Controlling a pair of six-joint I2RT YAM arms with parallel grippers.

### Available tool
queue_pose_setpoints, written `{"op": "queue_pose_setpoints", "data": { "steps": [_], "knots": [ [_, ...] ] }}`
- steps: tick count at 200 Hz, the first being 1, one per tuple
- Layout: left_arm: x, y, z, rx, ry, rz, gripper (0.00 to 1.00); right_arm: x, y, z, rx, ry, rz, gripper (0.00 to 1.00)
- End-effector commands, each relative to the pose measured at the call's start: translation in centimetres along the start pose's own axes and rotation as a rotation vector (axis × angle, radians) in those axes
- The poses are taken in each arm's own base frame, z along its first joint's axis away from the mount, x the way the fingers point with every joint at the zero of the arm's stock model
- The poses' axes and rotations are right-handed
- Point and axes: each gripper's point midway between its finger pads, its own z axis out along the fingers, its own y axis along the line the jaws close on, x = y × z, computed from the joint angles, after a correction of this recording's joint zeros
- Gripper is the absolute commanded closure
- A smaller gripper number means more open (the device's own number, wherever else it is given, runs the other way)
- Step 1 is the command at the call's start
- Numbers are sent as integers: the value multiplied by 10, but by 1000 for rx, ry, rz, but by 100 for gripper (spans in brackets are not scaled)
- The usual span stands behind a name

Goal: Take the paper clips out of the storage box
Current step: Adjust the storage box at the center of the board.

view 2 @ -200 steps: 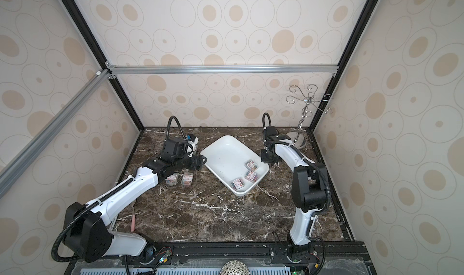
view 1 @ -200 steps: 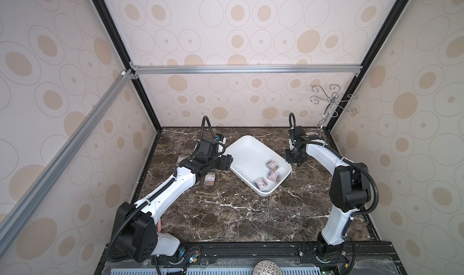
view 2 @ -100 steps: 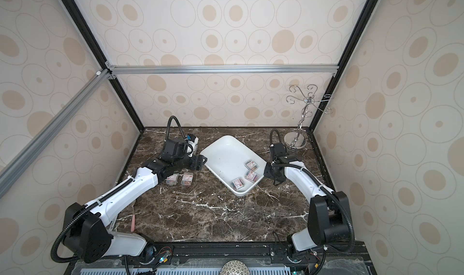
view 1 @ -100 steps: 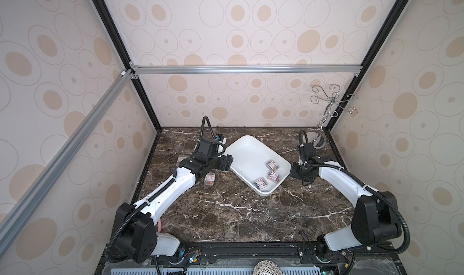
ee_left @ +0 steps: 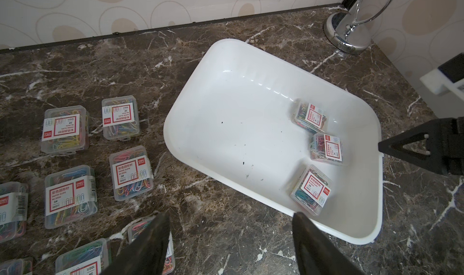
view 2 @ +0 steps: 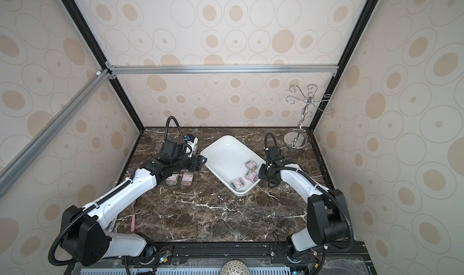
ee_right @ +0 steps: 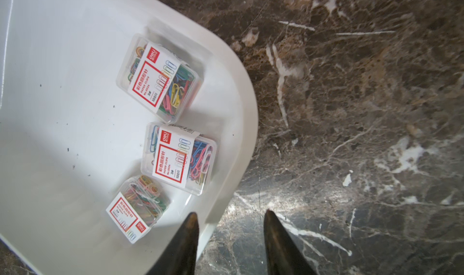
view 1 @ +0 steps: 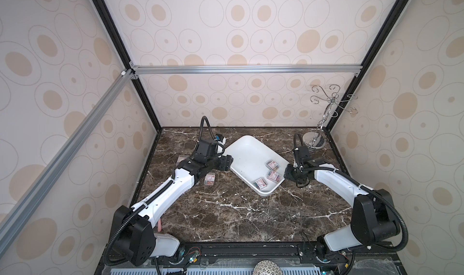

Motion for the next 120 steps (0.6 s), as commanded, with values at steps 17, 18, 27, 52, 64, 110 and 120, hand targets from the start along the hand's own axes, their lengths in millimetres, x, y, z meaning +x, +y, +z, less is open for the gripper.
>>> {"op": "queue_pose_setpoints", "data": {
  "steps": [17,18,27,52,64,110,120],
  "knots": [
    [-2,-4,-7,10,-13,6,24,9,17,11,-27,52,-46,57],
    [-2,-5,-7,10,-13,7,24,9,17,11,-27,53,-50,57],
    [-3,-5,-7,9,-11,5,23,11,17,13,-17,66,-67,59],
    [-5,-4,-9,4,-9,10,24,11,3,15,51,72,-130,64],
    [-5,-4,-9,1,-7,12,24,11,-2,13,76,73,-165,68],
    [-9,-4,-11,-6,-13,6,23,3,-10,14,113,110,-264,79],
    [-10,-4,-11,-6,-15,4,23,2,-7,15,103,122,-296,80]
  ]
}}
